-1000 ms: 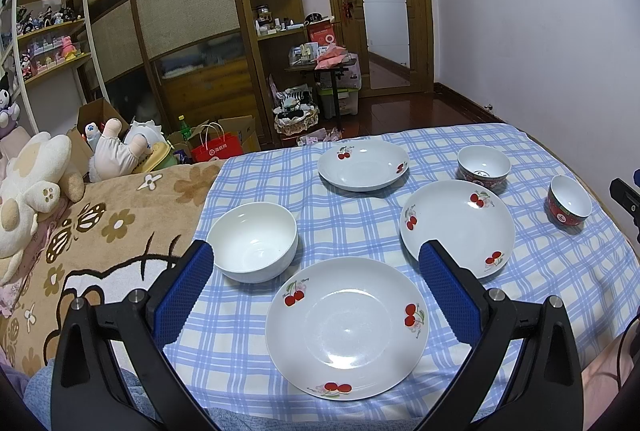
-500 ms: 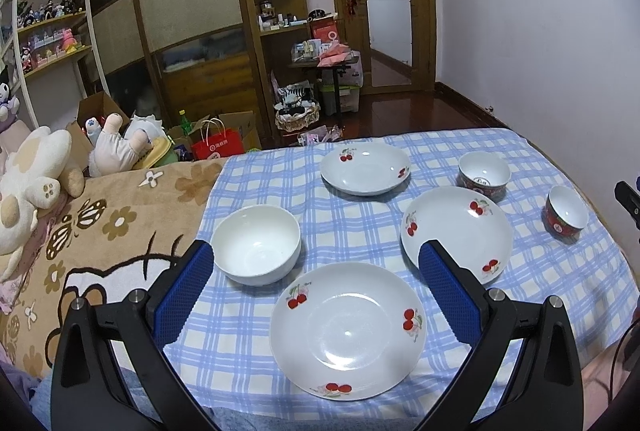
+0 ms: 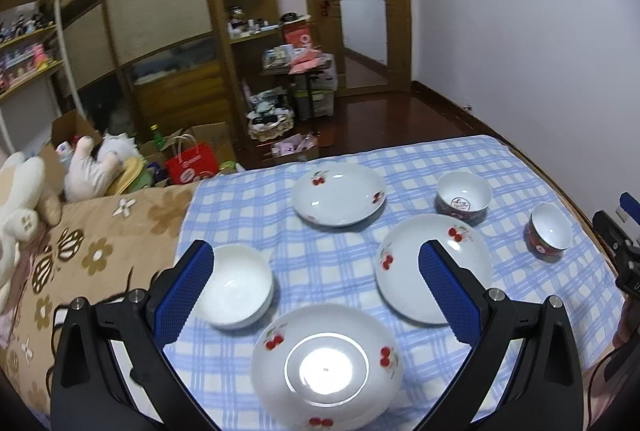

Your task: Organize plates and bowls

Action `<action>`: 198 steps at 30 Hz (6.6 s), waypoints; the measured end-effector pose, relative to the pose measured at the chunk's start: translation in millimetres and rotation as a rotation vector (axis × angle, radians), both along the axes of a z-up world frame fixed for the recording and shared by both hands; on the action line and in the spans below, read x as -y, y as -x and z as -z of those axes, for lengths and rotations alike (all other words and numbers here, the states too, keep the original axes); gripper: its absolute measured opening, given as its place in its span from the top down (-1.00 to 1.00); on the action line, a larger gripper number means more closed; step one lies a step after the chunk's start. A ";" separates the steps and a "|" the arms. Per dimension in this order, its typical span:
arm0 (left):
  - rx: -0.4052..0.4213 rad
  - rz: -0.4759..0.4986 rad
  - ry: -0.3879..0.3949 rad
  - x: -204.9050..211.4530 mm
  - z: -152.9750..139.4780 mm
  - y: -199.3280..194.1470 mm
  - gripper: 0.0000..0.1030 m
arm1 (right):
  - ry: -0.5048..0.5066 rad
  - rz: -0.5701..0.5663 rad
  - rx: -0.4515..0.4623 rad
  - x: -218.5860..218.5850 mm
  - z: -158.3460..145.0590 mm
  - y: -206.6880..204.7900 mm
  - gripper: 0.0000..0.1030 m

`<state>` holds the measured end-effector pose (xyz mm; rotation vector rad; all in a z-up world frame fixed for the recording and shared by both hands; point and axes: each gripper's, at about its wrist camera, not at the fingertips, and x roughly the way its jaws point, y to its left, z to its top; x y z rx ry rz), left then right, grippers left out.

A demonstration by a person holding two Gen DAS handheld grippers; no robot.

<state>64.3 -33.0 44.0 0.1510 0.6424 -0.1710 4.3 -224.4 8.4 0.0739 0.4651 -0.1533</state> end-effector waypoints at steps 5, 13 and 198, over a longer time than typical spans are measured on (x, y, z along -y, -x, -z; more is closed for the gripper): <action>-0.025 0.035 0.017 10.7 4.1 -30.7 -0.96 | -0.006 0.030 -0.014 -1.0 5.4 -13.1 -1.00; -0.074 0.050 0.005 28.5 25.3 -83.0 -0.96 | -0.022 0.054 -0.047 -3.7 18.1 -45.6 -1.00; -0.724 0.340 -0.069 155.0 211.1 -60.2 0.69 | -0.240 0.105 -0.705 40.9 157.2 -23.3 0.70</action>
